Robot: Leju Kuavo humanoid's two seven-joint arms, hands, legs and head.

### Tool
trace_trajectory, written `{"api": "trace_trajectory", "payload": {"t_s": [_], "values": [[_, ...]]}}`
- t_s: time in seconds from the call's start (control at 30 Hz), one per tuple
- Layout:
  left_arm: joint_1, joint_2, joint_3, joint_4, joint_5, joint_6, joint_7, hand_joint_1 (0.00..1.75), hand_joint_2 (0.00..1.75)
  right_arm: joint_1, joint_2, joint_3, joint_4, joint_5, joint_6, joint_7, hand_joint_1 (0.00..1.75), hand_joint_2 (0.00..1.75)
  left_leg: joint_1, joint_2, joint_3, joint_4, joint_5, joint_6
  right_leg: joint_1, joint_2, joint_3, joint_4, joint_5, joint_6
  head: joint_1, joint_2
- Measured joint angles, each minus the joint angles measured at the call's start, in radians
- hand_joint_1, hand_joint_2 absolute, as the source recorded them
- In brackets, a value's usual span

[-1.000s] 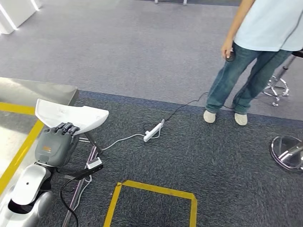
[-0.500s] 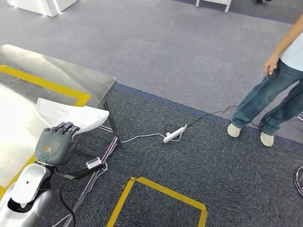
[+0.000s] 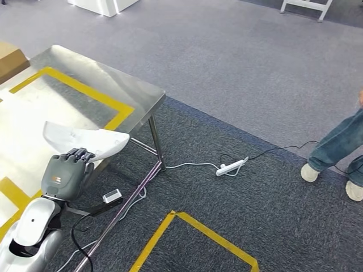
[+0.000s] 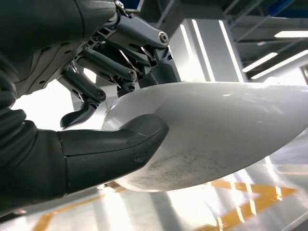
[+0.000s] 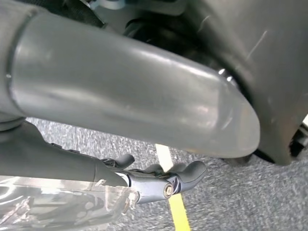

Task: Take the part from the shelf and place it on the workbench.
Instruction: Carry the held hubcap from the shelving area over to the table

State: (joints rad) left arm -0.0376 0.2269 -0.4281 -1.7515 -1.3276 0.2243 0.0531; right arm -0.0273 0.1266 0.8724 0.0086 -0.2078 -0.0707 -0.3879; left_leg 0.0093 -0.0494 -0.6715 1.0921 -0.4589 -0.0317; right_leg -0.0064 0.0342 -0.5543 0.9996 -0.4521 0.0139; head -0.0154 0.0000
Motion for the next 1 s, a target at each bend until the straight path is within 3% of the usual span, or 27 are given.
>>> {"api": "trace_trajectory", "payload": {"t_s": [0.07, 0.1, 0.13, 0.2, 0.23, 0.3, 0.33, 0.4, 0.47, 0.53, 0.57, 0.6, 0.63, 0.7, 0.77, 0.83, 0.9, 0.93, 1.0], "values": [[-0.003, -0.001, 0.000, 0.001, -0.002, -0.003, 0.001, 1.75, 1.75, 0.002, 0.000, 0.000, 0.000, -0.001, 0.000, 0.000, 0.00, 0.00, 0.000, 0.028, -0.054, 0.122, -0.057, -0.004, 0.004, -0.031, -0.002, 0.000, -0.001, -0.005, -0.002, 0.000], [-0.003, -0.001, 0.000, 0.003, -0.003, -0.004, 0.002, 1.75, 1.75, 0.003, 0.000, 0.000, 0.000, -0.001, 0.000, 0.000, 0.00, 0.00, 0.000, 0.033, -0.067, 0.155, -0.065, -0.005, 0.004, -0.046, -0.002, 0.000, -0.001, -0.005, -0.002, 0.000], [-0.003, -0.001, 0.000, 0.004, -0.003, -0.006, 0.003, 1.75, 1.75, 0.003, 0.001, 0.000, 0.000, -0.001, 0.000, 0.000, 0.00, 0.00, 0.000, 0.036, -0.061, 0.153, -0.054, -0.006, 0.005, -0.061, -0.002, 0.000, -0.002, -0.005, -0.002, 0.000], [-0.004, -0.001, 0.000, 0.004, -0.005, -0.008, 0.004, 1.75, 1.75, 0.001, 0.002, 0.000, 0.000, -0.001, 0.000, 0.000, 0.00, 0.00, -0.001, 0.057, 0.001, 0.053, 0.000, -0.004, 0.005, -0.087, 0.000, 0.000, -0.003, -0.003, -0.002, 0.000], [-0.005, -0.001, 0.000, 0.004, -0.006, -0.010, 0.004, 1.75, 1.75, 0.000, 0.002, 0.000, 0.000, -0.001, 0.000, 0.000, 0.00, 0.00, -0.004, 0.082, 0.040, -0.015, 0.022, -0.002, 0.008, -0.099, 0.001, 0.001, -0.005, 0.000, -0.003, 0.000], [-0.008, -0.001, 0.000, 0.004, -0.008, -0.014, 0.005, 1.75, 1.75, -0.003, 0.003, 0.000, 0.000, -0.001, 0.000, 0.000, 0.00, 0.00, -0.009, 0.114, 0.084, -0.095, 0.038, 0.008, 0.014, -0.118, 0.002, 0.004, -0.010, 0.009, -0.003, 0.000], [-0.009, -0.001, 0.000, 0.004, -0.008, -0.016, 0.006, 1.75, 1.75, -0.003, 0.003, 0.000, 0.000, -0.001, 0.000, 0.000, 0.00, 0.00, -0.012, 0.114, 0.087, -0.105, 0.035, 0.013, 0.016, -0.128, 0.003, 0.005, -0.012, 0.014, -0.002, 0.000], [-0.008, -0.001, 0.000, 0.004, -0.009, -0.021, 0.008, 1.75, 1.75, -0.005, 0.003, 0.000, 0.000, -0.001, 0.000, 0.000, 0.00, 0.00, -0.011, 0.090, 0.083, -0.106, 0.038, 0.026, 0.015, -0.139, 0.005, 0.008, -0.018, 0.024, -0.001, 0.000], [-0.010, -0.001, 0.000, 0.004, -0.009, -0.023, 0.010, 1.75, 1.75, -0.007, 0.003, 0.000, 0.000, -0.001, 0.000, 0.000, 0.00, 0.00, -0.005, 0.070, 0.084, -0.109, 0.041, 0.037, 0.011, -0.102, -0.015, 0.055, -0.050, 0.035, 0.004, 0.000], [-0.012, -0.001, -0.001, 0.004, -0.010, -0.026, 0.010, 1.75, 1.75, -0.007, 0.003, 0.000, 0.000, -0.008, -0.001, -0.002, 0.00, 0.00, -0.002, 0.051, 0.083, -0.109, 0.043, 0.043, 0.007, -0.054, -0.074, 0.179, -0.110, 0.043, 0.010, 0.000], [-0.012, -0.001, -0.001, 0.005, -0.011, -0.028, 0.010, 1.75, 1.75, -0.008, 0.003, 0.000, 0.000, -0.020, -0.001, -0.003, 0.00, 0.00, -0.001, 0.040, 0.082, -0.109, 0.044, 0.045, 0.007, -0.044, -0.106, 0.245, -0.135, 0.045, 0.011, 0.000], [-0.012, -0.001, -0.001, 0.005, -0.012, -0.031, 0.010, 1.75, 1.75, -0.008, 0.003, 0.000, 0.000, -0.037, -0.001, -0.003, 0.00, 0.00, -0.001, 0.028, 0.082, -0.109, 0.044, 0.045, 0.006, -0.040, -0.129, 0.287, -0.143, 0.046, 0.012, 0.000], [-0.012, -0.002, -0.001, 0.005, -0.013, -0.034, 0.010, 1.75, 1.75, -0.009, 0.003, 0.000, 0.000, -0.055, -0.001, -0.003, 0.00, 0.00, -0.001, 0.015, 0.083, -0.108, 0.044, 0.045, 0.005, -0.038, -0.134, 0.293, -0.132, 0.046, 0.012, 0.000], [-0.012, -0.004, -0.002, 0.005, -0.016, -0.038, 0.011, 1.75, 1.75, -0.007, 0.003, 0.000, 0.000, -0.078, 0.000, -0.002, 0.00, 0.00, 0.002, -0.013, 0.085, -0.107, 0.044, 0.042, 0.001, -0.023, -0.090, 0.193, -0.064, 0.046, 0.012, 0.000], [-0.013, -0.008, -0.003, 0.005, -0.021, -0.041, 0.012, 1.75, 1.75, -0.005, 0.005, 0.000, 0.000, -0.082, 0.000, -0.002, 0.00, 0.00, 0.003, -0.039, 0.081, -0.103, 0.045, 0.033, -0.007, 0.024, -0.029, 0.065, -0.017, 0.045, 0.011, 0.000], [-0.015, -0.010, -0.004, 0.005, -0.024, -0.042, 0.013, 1.75, 1.75, -0.005, 0.008, 0.000, 0.000, -0.082, 0.000, -0.001, 0.00, 0.00, 0.005, -0.060, 0.070, -0.102, 0.051, 0.018, -0.009, 0.049, -0.007, 0.019, -0.015, 0.040, 0.011, 0.000], [-0.015, -0.010, -0.006, 0.005, -0.025, -0.043, 0.013, 1.75, 1.75, -0.005, 0.009, 0.000, 0.000, -0.082, 0.000, -0.001, 0.00, 0.00, 0.009, -0.075, 0.063, -0.104, 0.057, 0.005, -0.007, 0.029, -0.005, 0.015, -0.012, 0.026, 0.011, 0.000], [-0.015, -0.010, -0.008, 0.005, -0.025, -0.044, 0.013, 1.75, 1.75, -0.006, 0.009, 0.000, 0.000, -0.082, 0.000, -0.001, 0.00, 0.00, 0.009, -0.062, 0.057, -0.097, 0.051, 0.000, -0.007, 0.018, -0.004, 0.011, -0.009, 0.019, 0.008, 0.000], [-0.019, -0.010, -0.011, 0.006, -0.029, -0.048, 0.016, 1.75, 1.75, -0.005, 0.011, 0.000, 0.000, -0.082, 0.000, -0.001, 0.00, 0.00, 0.006, -0.010, 0.022, -0.025, 0.006, -0.007, -0.006, -0.007, -0.002, 0.004, -0.004, 0.005, 0.001, 0.000]]}}
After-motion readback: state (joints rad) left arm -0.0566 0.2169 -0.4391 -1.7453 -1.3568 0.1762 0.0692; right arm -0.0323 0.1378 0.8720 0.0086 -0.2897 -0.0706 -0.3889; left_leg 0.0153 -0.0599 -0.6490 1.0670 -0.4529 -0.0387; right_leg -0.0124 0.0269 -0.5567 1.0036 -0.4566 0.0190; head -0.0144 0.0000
